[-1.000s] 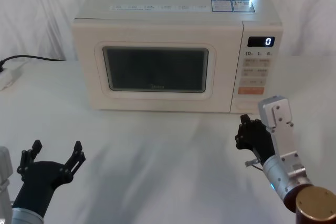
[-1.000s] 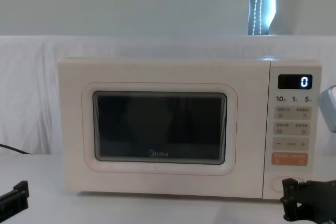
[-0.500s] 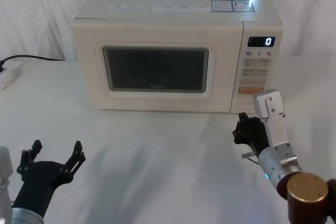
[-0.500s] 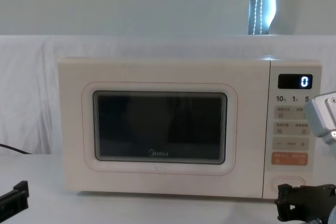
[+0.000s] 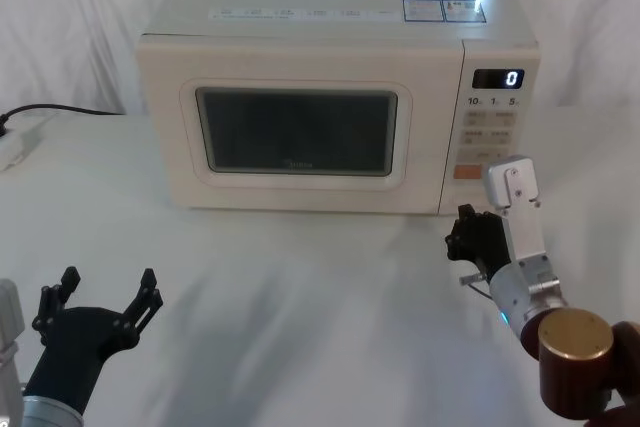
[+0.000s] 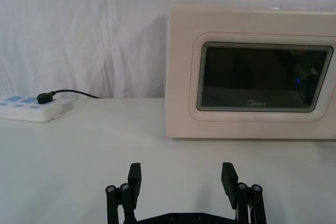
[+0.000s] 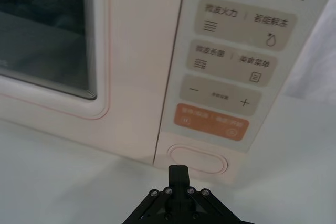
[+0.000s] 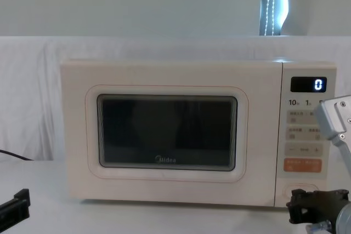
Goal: Press the button to open the microwave door with one hand; close the microwave door with the other hand.
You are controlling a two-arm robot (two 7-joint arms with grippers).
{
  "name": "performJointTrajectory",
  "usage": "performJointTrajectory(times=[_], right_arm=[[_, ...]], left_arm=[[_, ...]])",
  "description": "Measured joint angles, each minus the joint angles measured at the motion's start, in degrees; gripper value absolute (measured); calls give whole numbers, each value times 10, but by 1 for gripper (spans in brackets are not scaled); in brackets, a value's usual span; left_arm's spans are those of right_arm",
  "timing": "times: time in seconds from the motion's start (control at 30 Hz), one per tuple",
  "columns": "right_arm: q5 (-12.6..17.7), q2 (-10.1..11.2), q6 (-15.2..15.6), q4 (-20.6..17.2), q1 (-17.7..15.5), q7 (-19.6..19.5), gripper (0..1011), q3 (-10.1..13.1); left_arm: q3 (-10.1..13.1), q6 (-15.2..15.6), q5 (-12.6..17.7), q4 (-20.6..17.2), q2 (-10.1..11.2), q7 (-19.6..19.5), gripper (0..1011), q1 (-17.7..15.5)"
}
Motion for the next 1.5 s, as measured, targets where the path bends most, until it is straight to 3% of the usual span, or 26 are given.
performJointTrajectory(times=[0.83,1.5], right_arm=[[6,-10,-12,68,48,-14,0,16],[-3,-16,-10,76,52,-25,0,21]], left_arm=[[0,0,0,0,0,0,1001,0],[0,0,0,0,0,0,1001,0]])
